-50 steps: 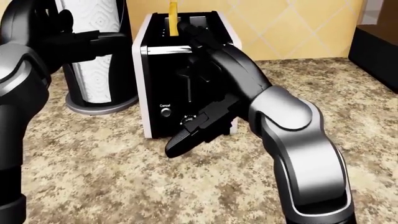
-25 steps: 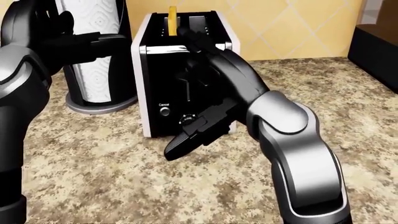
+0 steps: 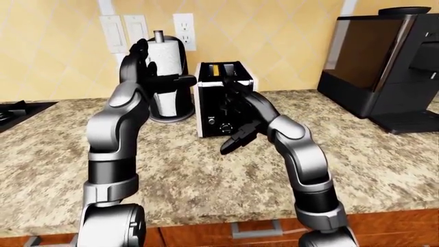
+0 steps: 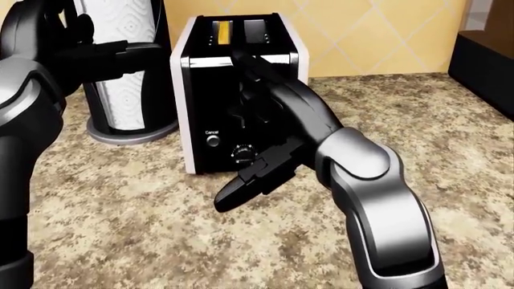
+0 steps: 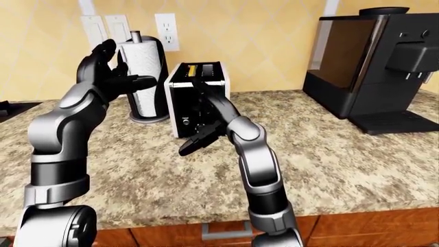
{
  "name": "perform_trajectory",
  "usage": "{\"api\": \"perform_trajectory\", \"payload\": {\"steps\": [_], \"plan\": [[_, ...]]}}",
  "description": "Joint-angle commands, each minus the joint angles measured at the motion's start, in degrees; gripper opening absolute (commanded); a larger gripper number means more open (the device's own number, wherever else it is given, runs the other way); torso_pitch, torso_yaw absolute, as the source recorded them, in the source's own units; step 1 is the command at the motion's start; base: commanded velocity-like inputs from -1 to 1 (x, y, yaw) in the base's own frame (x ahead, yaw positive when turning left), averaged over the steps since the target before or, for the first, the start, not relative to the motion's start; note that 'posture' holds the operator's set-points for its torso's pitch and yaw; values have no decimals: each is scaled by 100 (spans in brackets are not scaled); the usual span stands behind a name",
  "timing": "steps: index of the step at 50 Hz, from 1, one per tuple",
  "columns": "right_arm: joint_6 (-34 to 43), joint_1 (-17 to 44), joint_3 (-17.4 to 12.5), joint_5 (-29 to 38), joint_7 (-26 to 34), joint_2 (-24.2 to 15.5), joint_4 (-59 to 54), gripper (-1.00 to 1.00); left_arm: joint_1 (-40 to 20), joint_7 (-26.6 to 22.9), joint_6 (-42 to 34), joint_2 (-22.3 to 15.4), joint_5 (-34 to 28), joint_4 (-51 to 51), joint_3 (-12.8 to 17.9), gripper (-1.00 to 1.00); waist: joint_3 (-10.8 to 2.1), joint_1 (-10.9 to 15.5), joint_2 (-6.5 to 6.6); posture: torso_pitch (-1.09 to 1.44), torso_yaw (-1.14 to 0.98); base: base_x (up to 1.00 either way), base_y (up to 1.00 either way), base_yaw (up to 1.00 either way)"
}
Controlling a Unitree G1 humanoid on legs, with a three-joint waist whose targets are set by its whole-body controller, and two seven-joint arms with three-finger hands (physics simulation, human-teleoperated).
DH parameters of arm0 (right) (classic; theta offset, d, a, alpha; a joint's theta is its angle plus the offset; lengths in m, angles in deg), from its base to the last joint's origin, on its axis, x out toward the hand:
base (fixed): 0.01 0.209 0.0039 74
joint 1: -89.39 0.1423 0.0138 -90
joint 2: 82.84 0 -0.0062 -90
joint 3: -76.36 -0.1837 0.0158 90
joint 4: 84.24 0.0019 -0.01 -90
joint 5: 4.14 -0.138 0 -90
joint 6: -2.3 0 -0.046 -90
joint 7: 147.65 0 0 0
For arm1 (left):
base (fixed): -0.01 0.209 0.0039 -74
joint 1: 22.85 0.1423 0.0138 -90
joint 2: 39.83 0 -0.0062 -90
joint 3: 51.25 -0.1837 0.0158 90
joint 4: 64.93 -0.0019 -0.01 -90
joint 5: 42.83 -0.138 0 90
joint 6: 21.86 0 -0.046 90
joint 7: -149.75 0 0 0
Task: Push down the lever of the toaster to turn it on.
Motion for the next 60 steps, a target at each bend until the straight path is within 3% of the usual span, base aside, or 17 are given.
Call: {"api": "perform_trajectory", "payload": {"steps": [1, 60], "plan": [[-4, 151, -48, 65, -82, -28, -20, 100, -227, -7, 159, -56, 7, 182, 35, 100, -35, 4, 18, -37, 0, 0, 0, 0], [-982, 377, -201, -169, -499, -62, -1889, 100, -274, 4, 215, -71, 58, 107, 40, 100, 53, 60, 30, -37, 0, 0, 0, 0]]}}
